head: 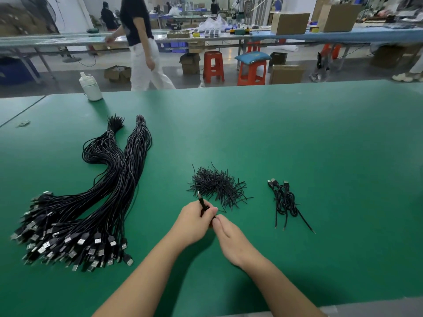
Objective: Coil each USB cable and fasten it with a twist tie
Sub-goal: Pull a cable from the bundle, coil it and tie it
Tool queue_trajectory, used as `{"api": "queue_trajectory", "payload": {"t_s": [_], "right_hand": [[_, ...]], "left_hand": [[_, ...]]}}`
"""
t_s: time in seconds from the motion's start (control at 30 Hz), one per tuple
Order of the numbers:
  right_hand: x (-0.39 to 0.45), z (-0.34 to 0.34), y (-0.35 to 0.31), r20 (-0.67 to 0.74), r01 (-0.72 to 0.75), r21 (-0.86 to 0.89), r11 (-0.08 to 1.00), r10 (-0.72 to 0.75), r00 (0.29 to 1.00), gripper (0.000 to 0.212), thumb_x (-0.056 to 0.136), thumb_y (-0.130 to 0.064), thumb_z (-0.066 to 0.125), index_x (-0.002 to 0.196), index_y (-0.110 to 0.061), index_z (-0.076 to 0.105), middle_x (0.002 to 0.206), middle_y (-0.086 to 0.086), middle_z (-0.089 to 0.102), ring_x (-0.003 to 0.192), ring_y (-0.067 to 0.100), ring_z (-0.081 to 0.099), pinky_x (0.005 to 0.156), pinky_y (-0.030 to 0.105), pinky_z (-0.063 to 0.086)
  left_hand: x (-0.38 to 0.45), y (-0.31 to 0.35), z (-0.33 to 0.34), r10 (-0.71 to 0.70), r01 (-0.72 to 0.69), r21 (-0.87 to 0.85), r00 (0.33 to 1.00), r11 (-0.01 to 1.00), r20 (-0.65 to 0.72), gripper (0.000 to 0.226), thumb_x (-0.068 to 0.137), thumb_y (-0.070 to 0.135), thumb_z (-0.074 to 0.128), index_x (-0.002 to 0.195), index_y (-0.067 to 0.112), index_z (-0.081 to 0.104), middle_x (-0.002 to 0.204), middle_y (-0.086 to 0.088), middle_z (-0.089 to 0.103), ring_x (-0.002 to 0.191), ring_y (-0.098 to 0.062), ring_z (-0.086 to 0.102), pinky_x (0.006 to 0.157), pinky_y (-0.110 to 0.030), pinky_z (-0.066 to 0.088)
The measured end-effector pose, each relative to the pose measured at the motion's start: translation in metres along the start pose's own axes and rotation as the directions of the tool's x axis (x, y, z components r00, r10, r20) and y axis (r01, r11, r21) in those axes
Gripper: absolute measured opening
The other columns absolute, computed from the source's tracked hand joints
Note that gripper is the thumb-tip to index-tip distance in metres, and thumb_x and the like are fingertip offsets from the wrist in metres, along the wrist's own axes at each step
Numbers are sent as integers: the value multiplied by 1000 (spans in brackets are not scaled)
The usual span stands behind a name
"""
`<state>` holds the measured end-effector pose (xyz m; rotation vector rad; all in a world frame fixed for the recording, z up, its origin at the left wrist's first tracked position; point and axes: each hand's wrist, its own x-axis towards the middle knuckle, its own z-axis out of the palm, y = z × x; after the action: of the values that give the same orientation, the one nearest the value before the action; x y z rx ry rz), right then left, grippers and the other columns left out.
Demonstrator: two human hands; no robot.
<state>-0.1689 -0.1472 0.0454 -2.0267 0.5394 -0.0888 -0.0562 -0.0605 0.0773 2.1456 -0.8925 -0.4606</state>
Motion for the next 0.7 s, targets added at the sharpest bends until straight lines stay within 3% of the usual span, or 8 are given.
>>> {"api": "queue_trajectory", "payload": {"t_s": [0.07,0.17,0.23,0.3,0.37,0.4,0.5,0.7], "right_hand": [[5,3,6,-53,-12,53,999,15,998,36,107,-35,30,110,-9,54,107,11,66,101,30,59,93,46,47],[14,10,13,-96,-66,183,981,85,992,34,108,-34,31,112,-15,59,98,-1,64,84,16,56,80,33,46],[20,10,18,-113,-127,321,938,171,979,31,107,-36,31,92,-22,54,78,-6,51,67,9,44,64,27,37],[23,9,23,-131,-169,383,908,235,963,34,106,-40,31,81,-22,45,69,-6,41,59,9,36,58,26,28],[23,8,27,-134,-180,397,900,250,959,35,106,-41,31,81,-21,43,66,-5,39,55,10,34,55,28,27],[23,8,28,-125,-179,418,891,252,960,35,106,-41,32,81,-20,43,64,-5,38,51,9,33,52,28,28],[21,5,29,-85,-174,496,851,246,965,33,107,-38,34,82,-17,40,59,-6,35,44,8,29,44,26,27],[20,7,23,-84,-141,296,945,173,981,31,107,-35,33,81,-20,40,70,-6,41,58,9,35,57,28,30]], "left_hand": [[4,0,3,-27,28,-94,1000,995,14,18,96,27,59,78,27,62,73,9,64,71,-10,57,66,-22,43],[2,-5,7,-55,96,-363,991,927,122,11,98,30,58,88,29,61,70,6,56,62,-11,49,64,-28,42],[3,-13,11,-103,144,-432,988,890,117,8,99,33,56,104,31,62,83,1,61,70,-9,54,71,-28,47],[8,-28,15,-135,131,-128,990,983,-28,14,99,34,54,111,31,61,100,2,62,89,-12,57,88,-31,47],[9,-38,20,-85,118,266,988,957,-131,22,97,40,53,116,30,58,109,4,55,105,-17,52,97,-36,40],[10,-41,24,-78,121,347,987,930,-137,27,95,46,53,117,31,57,112,4,53,110,-18,49,99,-36,37],[12,-44,36,-111,160,409,984,898,-143,27,92,54,52,110,35,57,110,5,47,111,-18,43,96,-35,35],[19,-40,44,-118,192,475,976,859,-182,15,97,38,49,100,29,61,109,4,45,107,-19,42,88,-33,31]]}}
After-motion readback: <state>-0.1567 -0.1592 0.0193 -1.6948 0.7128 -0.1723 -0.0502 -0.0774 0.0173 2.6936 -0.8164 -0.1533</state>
